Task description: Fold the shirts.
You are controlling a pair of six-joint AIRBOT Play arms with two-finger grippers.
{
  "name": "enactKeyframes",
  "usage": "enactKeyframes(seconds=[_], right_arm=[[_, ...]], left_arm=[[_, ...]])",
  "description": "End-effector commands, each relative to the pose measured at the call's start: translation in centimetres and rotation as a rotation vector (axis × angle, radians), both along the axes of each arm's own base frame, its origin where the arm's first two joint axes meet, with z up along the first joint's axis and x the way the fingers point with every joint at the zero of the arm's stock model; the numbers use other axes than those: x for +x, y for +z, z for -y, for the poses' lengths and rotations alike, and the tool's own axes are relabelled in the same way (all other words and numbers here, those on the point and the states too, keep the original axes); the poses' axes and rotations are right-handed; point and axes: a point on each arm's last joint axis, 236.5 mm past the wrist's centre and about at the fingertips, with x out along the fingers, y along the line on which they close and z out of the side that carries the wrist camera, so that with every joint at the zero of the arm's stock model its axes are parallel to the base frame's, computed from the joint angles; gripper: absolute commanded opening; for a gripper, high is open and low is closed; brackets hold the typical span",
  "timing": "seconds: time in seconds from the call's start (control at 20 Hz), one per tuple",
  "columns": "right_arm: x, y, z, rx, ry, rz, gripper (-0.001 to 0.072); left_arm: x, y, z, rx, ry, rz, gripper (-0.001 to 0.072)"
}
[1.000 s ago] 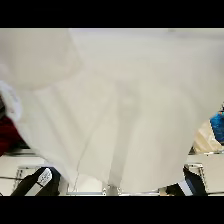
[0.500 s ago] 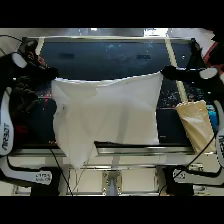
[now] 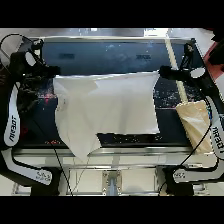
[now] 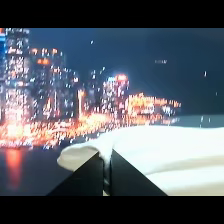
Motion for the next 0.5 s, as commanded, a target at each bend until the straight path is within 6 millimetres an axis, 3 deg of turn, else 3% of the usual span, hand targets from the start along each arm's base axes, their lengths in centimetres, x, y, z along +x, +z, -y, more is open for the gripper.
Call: enactKeyframes(seconds=[0.0,0.1,0.2,0.35,0.45], right_arm=[[-3.7,-0.4,-1.3,-0.042,0.109,-0.119,0.0029],[-5.5,-1.1,-1.7,-0.052,0.155,-0.191,0.0030],[-7.2,-2.8,-2.3,-0.044,0.185,-0.263,0.0029],[-9.4,-7.5,-2.6,-0.099,0.183,-0.361,0.0030],[-10.4,-10.4,-3.1,-0.111,0.172,-0.390,0.0030]], left_arm=[[-3.5,0.4,0.6,0.010,-0.062,-0.092,0.0010],[-5.4,-1.5,1.2,-0.018,-0.064,-0.138,0.0010],[-7.8,-4.8,1.9,-0.052,-0.063,-0.213,0.0010],[-10.3,-9.8,1.9,-0.058,-0.045,-0.280,0.0010],[-10.8,-11.1,1.7,-0.061,-0.022,-0.288,0.0010]])
